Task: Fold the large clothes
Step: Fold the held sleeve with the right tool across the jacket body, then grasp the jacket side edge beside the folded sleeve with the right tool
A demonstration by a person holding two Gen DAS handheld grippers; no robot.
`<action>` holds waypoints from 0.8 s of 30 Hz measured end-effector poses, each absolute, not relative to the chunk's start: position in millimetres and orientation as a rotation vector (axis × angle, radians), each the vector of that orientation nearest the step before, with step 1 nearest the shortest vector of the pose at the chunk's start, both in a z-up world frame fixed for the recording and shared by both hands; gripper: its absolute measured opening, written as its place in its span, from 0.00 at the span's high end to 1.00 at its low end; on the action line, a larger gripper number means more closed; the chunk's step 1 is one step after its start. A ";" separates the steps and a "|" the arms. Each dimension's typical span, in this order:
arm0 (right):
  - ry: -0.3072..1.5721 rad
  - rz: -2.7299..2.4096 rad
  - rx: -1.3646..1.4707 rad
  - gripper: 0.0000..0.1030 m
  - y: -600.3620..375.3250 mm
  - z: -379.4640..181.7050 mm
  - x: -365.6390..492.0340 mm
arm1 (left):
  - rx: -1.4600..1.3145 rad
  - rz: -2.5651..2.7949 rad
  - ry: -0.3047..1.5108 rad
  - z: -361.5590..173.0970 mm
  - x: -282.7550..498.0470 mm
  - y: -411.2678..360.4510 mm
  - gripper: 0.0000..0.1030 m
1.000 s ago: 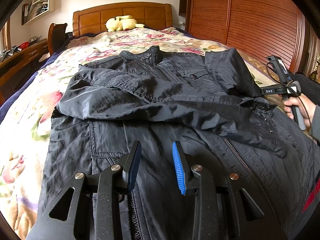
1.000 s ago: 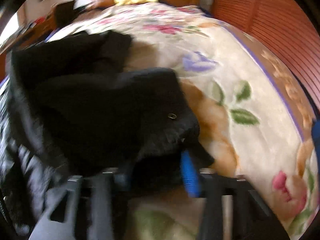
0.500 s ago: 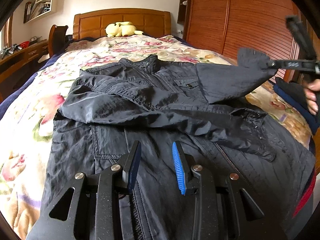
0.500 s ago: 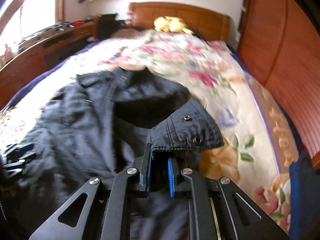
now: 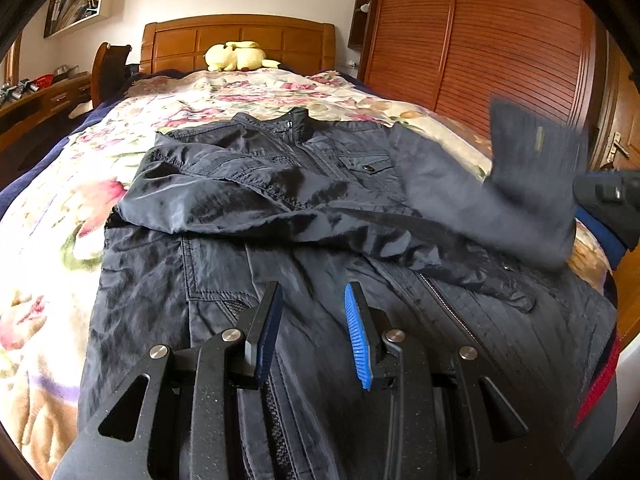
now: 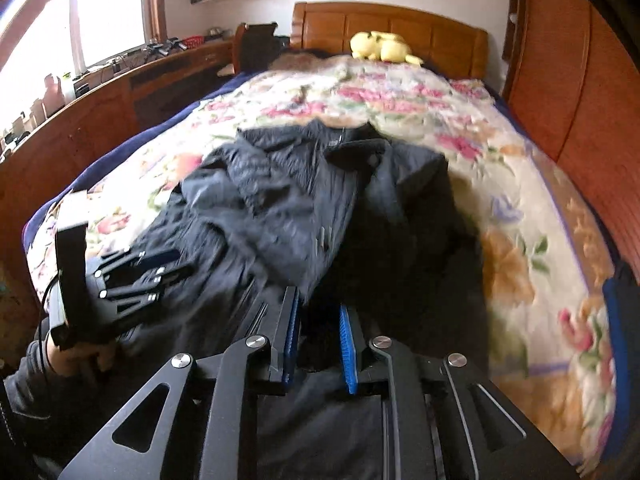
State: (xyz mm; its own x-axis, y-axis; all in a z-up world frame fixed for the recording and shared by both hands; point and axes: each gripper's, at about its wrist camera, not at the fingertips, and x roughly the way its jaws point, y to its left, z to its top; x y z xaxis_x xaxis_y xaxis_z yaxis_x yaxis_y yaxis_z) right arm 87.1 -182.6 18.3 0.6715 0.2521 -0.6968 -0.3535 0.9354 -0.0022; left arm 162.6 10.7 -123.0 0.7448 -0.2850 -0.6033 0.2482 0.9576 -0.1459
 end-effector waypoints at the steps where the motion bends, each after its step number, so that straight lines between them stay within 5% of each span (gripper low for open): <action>1: 0.763 0.332 -0.139 0.79 -181.2 19.5 80.2 | -0.055 -0.298 0.668 -123.2 161.0 10.5 0.68; 7: 0.749 0.290 -0.184 0.51 -161.5 26.9 86.6 | -0.006 -0.338 0.658 -125.0 148.2 4.7 0.68; 24: 0.874 0.224 -0.161 0.48 -181.0 -26.3 142.7 | 0.049 -0.373 0.649 -127.6 134.8 -3.4 0.68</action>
